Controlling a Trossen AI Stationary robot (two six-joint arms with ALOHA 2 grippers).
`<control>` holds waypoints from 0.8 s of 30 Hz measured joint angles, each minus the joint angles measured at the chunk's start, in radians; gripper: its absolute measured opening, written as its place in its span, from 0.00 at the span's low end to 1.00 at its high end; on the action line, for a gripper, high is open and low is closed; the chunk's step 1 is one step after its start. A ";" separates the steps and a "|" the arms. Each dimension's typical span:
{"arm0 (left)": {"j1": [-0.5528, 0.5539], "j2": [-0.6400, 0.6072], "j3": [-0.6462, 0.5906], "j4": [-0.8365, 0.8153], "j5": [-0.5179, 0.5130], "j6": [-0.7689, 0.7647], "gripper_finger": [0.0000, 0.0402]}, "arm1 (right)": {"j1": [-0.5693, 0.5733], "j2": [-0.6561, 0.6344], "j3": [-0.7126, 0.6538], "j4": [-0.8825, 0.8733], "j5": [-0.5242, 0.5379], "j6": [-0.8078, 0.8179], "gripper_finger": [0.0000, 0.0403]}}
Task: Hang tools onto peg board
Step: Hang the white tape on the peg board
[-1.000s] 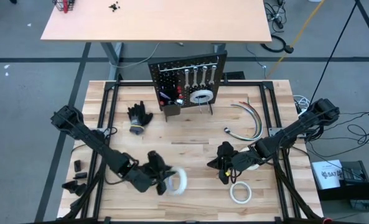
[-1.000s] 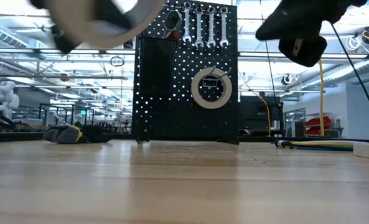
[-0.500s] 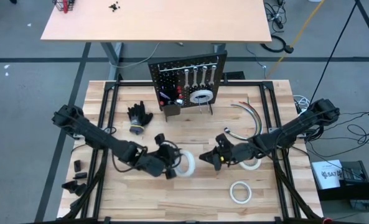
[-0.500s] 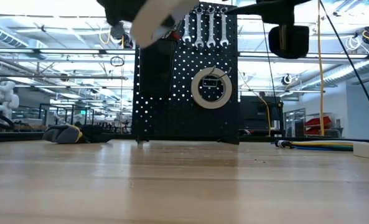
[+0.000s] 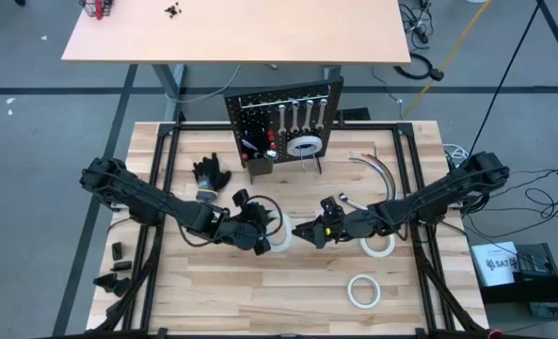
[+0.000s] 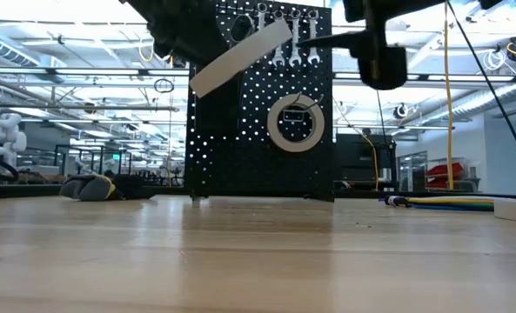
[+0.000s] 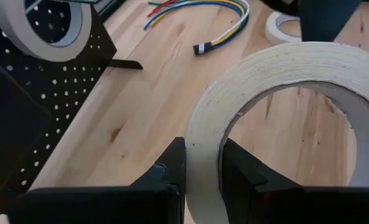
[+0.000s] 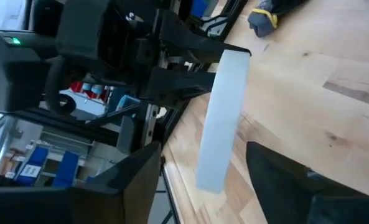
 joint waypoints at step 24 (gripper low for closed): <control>0.042 0.000 -0.002 -0.020 0.106 0.000 0.30 | -0.022 0.132 0.104 -0.151 0.002 -0.040 0.16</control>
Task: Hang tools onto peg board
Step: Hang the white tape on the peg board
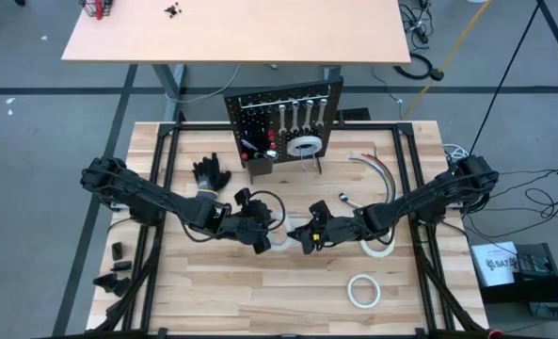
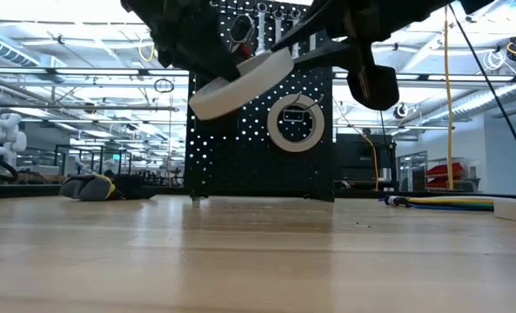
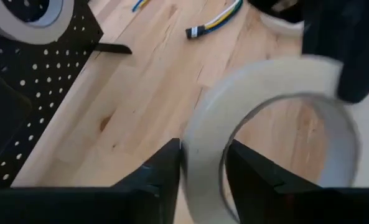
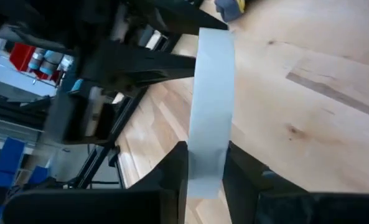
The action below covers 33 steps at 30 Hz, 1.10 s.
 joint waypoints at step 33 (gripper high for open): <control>-0.101 -0.231 0.001 -0.166 -0.063 -0.054 0.40 | -0.037 -0.455 -0.002 -0.410 -0.164 -1.064 0.16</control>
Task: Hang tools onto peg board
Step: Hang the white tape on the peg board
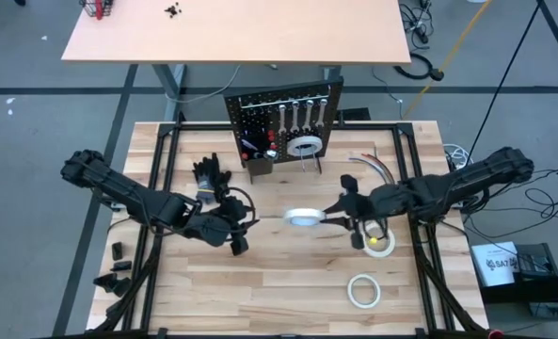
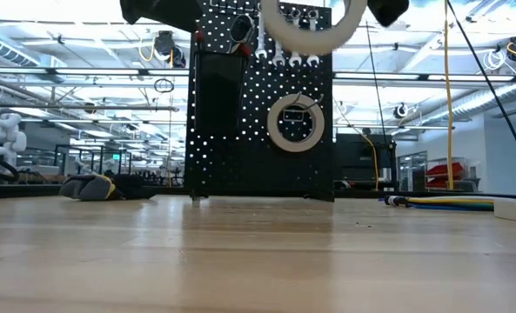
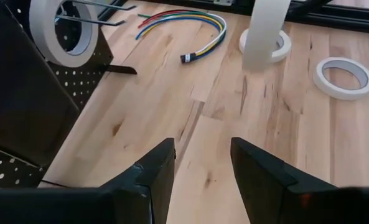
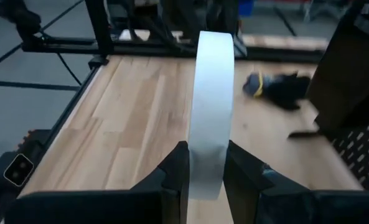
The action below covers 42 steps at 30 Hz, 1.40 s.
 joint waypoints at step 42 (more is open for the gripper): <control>0.003 0.001 0.000 0.106 -0.029 -0.045 0.40 | -0.740 0.043 0.000 -0.131 -0.625 -0.451 0.16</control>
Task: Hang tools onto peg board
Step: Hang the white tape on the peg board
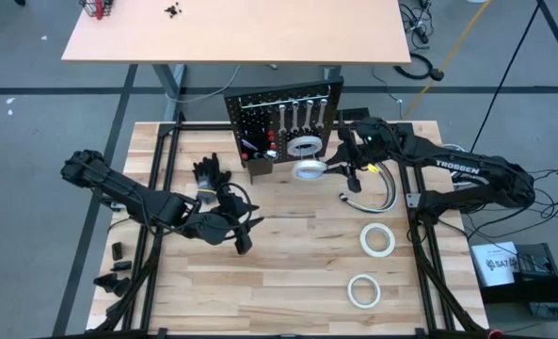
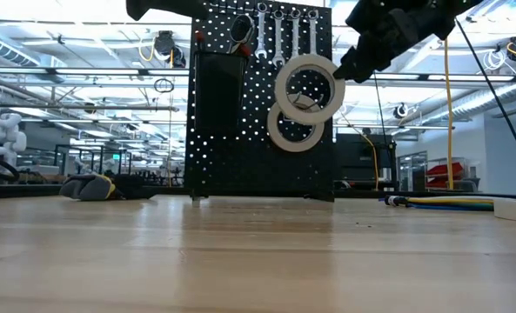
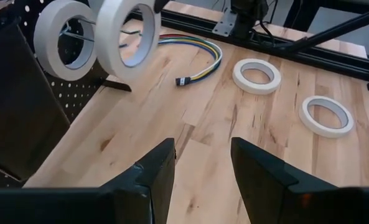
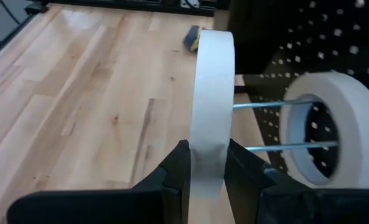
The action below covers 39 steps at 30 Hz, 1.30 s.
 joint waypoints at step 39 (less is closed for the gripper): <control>-0.001 0.000 0.000 -0.019 0.000 -0.033 0.40 | -0.087 0.049 0.000 -0.043 0.275 0.134 0.40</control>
